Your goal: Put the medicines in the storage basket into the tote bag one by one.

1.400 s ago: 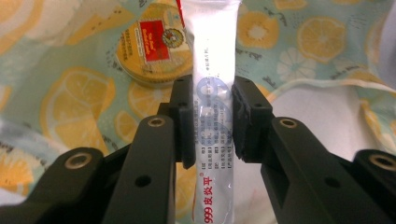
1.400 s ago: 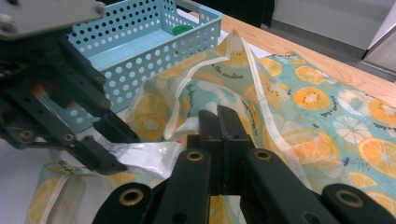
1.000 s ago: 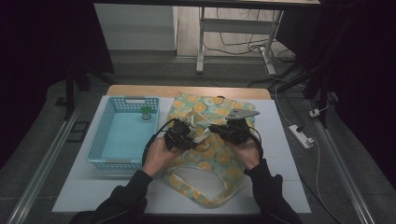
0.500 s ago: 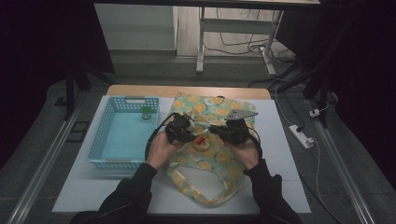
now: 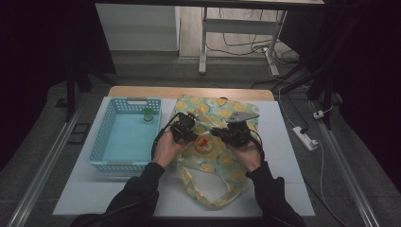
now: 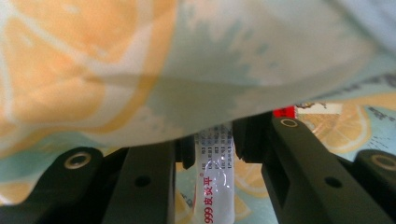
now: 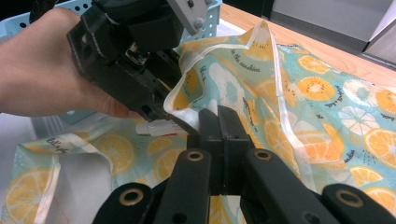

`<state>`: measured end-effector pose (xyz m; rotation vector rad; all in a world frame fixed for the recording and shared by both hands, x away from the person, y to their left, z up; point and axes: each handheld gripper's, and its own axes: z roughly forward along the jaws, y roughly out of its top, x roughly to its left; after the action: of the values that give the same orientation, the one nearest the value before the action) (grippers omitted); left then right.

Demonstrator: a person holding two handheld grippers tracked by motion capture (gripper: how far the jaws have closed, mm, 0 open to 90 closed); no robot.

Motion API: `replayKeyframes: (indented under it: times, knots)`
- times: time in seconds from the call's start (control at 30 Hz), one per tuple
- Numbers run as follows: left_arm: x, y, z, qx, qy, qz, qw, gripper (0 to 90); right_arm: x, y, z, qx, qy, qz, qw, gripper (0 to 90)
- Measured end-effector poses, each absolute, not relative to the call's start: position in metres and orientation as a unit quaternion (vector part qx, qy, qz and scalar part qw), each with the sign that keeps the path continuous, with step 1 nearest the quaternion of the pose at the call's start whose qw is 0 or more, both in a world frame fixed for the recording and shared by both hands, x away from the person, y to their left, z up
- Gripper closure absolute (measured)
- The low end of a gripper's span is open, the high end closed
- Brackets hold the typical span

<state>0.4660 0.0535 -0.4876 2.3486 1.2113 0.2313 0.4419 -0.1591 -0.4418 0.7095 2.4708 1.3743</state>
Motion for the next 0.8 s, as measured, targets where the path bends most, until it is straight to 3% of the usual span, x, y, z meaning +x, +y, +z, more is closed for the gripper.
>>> replayKeyframes:
  times: [0.17, 0.8]
  knots:
    - [0.466, 0.054, -0.488, 0.854, 0.447, 0.084, 0.254, 68.9, 0.442, -0.16, -0.442, 0.243, 0.842, 0.469, 0.113, 90.0]
    - [0.439, 0.063, -0.47, 0.867, 0.389, 0.084, 0.299, 33.6, 0.443, -0.163, -0.44, 0.244, 0.839, 0.473, 0.114, 90.0]
